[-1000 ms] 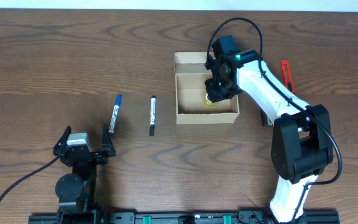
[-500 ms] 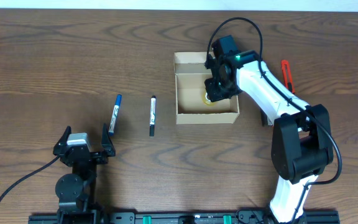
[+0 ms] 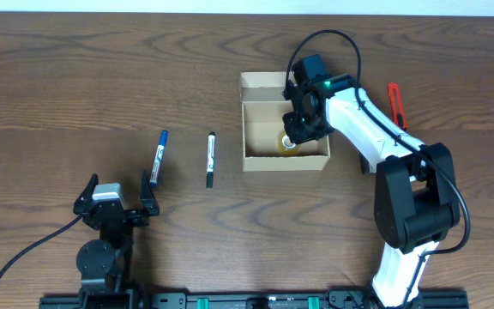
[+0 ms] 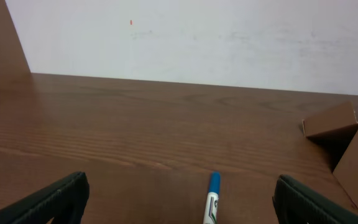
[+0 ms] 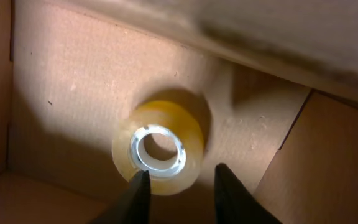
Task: Pack container
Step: 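Carry the tape roll into the box and release it, then lift the right gripper out of the box toward the red stapler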
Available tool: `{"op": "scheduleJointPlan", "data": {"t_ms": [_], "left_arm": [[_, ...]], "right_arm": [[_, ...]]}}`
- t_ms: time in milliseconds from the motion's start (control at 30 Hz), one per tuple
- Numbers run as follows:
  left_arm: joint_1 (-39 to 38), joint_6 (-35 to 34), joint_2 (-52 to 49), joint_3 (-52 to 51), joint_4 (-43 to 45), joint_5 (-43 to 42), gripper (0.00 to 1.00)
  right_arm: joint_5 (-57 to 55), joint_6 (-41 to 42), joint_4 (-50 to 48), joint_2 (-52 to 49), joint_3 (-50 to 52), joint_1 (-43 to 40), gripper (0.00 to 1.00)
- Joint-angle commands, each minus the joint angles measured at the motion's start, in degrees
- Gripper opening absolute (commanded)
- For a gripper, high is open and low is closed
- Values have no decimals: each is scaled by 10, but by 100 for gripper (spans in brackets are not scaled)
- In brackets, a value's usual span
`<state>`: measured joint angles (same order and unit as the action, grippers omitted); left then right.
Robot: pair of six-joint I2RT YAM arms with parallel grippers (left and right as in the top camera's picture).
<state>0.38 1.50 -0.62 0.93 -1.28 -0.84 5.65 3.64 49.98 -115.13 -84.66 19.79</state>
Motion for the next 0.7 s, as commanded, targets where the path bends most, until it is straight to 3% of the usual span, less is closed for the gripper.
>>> {"op": "scheduleJointPlan", "data": {"t_ms": [0,167,433,500,600,667], "left_arm": [[4,-2,4,-7,-31,-2,95],[4,-2,4,-7,-31,-2,95],[4,-2,4,-7,-31,-2,95],[4,-2,4,-7,-31,-2,95],[4,-2,4,-7,-31,-2,95],[4,-2,4,-7,-31,-2,95]], "right_arm": [[2,2,-1,-4,3,6,33],[2,2,-3,-4,2,6,43],[4,2,19,-4,-65,5,43],[4,2,28,-4,-95,5,38],[3,2,47,-4,-143,5,14],[-7,2,64,-4,-176,5,13]]}}
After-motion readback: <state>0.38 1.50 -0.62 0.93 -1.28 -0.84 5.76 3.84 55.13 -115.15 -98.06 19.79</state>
